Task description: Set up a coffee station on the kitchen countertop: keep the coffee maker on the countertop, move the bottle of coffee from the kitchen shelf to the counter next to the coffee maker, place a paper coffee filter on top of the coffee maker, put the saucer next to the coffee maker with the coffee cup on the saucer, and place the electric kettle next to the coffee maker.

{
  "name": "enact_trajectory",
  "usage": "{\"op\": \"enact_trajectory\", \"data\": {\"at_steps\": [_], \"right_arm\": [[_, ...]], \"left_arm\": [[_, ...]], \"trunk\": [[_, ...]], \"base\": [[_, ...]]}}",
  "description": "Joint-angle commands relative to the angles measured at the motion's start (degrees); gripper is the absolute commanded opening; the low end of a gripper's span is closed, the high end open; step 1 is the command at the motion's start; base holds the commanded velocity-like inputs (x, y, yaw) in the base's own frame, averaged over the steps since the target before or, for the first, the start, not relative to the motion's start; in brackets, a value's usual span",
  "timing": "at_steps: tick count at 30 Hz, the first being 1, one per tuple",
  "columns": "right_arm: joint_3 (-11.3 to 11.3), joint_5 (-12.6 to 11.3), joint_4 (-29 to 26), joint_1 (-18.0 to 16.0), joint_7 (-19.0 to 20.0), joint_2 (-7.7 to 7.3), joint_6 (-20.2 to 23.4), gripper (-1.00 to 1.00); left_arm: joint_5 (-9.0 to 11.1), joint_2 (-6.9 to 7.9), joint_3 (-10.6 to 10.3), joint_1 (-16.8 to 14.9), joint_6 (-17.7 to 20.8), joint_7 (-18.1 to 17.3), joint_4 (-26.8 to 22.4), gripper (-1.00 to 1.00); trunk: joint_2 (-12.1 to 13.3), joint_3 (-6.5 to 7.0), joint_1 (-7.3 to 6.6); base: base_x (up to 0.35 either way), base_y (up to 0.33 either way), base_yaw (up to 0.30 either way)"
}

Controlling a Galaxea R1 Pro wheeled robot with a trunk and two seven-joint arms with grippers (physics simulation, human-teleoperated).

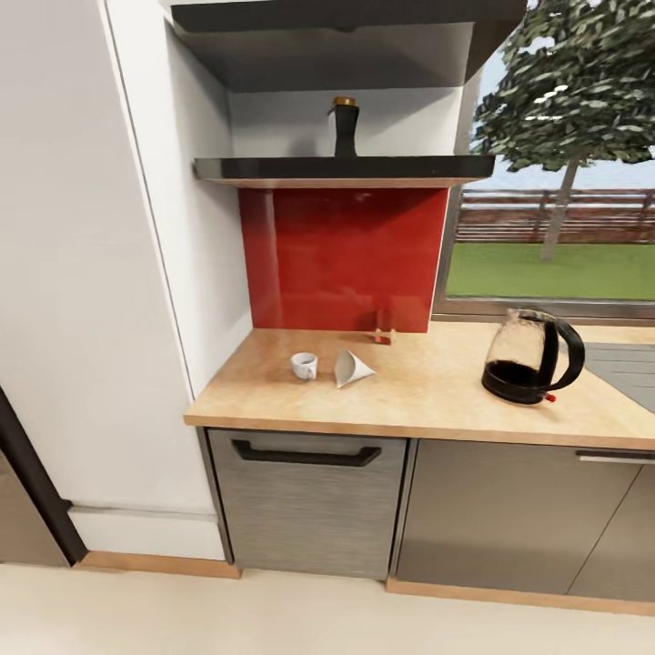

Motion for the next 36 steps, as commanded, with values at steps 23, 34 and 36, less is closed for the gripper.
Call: {"op": "enact_trajectory", "data": {"at_steps": [23,34,36], "right_arm": [[0.0,0.4,0.1,0.0,0.0,-0.02,-0.2,1.00],[0.0,0.4,0.1,0.0,0.0,-0.02,-0.2,1.00],[0.0,0.4,0.1,0.0,0.0,-0.02,-0.2,1.00]], "left_arm": [[0.1,-0.08,0.2,0.0,-0.1,0.0,0.0,1.00],[0.1,-0.07,0.2,0.0,-0.1,0.0,0.0,1.00],[0.1,-0.05,0.2,0.0,-0.1,0.0,0.0,1.00]], "trunk": [[0.0,-0.05,0.00],[0.0,-0.05,0.00],[0.0,-0.05,0.00]], "base": [[0.000,0.178,-0.180],[0.000,0.104,-0.170],[0.000,0.278,-0.026]]}}
